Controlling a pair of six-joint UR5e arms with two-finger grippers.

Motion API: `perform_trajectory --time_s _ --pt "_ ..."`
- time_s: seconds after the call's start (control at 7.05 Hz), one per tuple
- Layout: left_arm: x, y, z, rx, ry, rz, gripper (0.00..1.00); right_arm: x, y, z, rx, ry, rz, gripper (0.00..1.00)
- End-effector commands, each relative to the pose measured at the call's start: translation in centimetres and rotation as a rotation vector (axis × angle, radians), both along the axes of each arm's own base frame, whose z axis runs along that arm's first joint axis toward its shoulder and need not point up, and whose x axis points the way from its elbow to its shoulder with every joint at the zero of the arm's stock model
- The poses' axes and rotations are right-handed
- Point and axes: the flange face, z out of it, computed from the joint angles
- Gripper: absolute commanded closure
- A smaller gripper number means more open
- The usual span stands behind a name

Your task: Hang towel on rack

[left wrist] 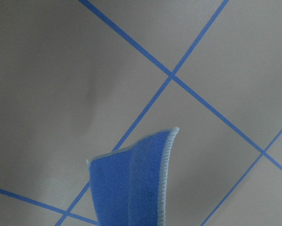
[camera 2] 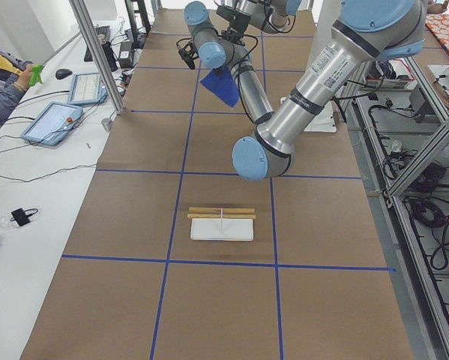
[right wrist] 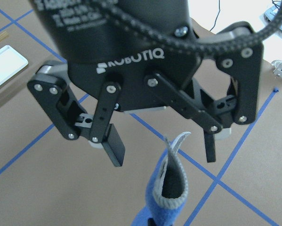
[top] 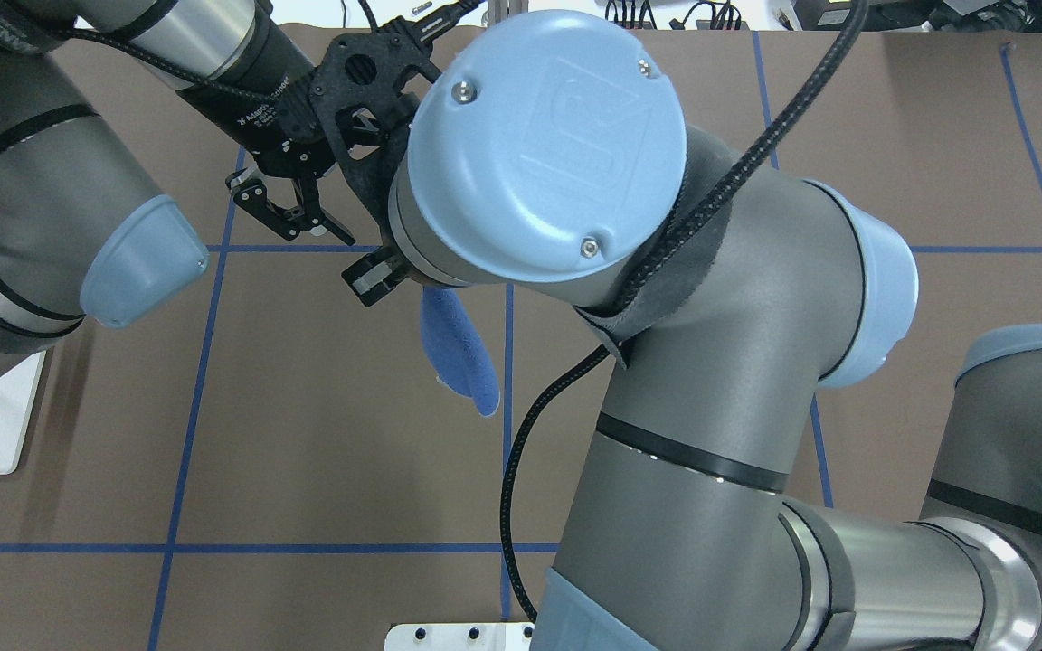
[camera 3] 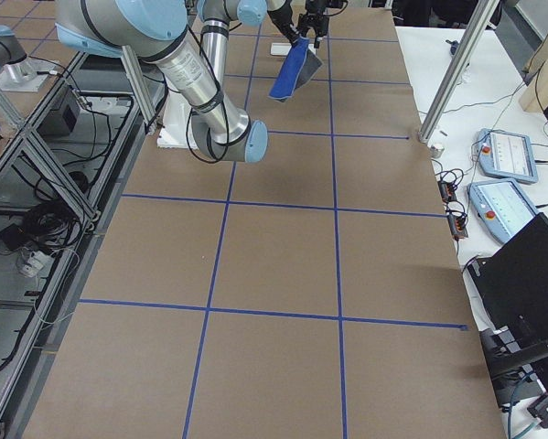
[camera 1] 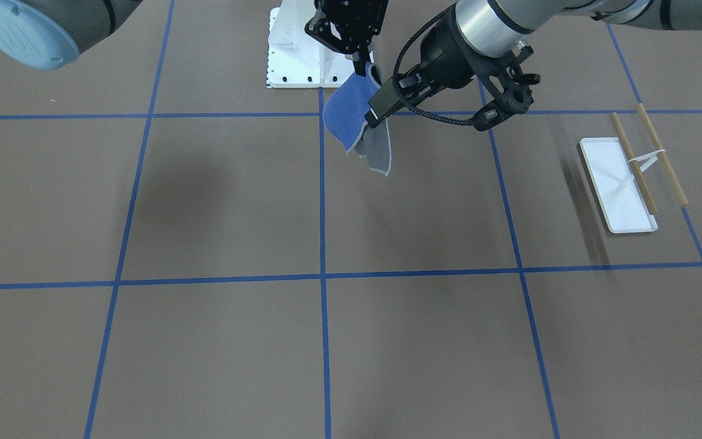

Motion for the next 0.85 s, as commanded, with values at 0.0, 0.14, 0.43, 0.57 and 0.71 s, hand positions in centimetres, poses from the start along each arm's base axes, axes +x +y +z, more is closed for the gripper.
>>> perform_trajectory --time_s 0.0,0.14,0.43,0.57,0.71 --pt "0.05 0.20 -0.14 -0.010 0.003 0.002 0.47 0.05 -0.01 -0.12 0.025 0.007 -0.009 1.00" --pt "0.01 0.25 -0.18 -0.009 0.004 0.002 0.47 0.10 0.00 -0.23 0.030 0.006 -0.009 1.00" --pt "0.01 0.39 -0.28 -0.006 0.005 0.003 0.47 0.15 -0.08 -0.41 0.035 0.004 -0.001 1.00" --pt "-0.02 0.57 -0.40 -0.005 0.007 0.004 0.47 0.15 -0.08 -0.41 0.035 0.004 -0.001 1.00" --pt "-0.02 0.59 -0.41 -0.006 0.008 0.006 0.75 0.15 -0.08 -0.41 0.035 0.004 -0.001 1.00"
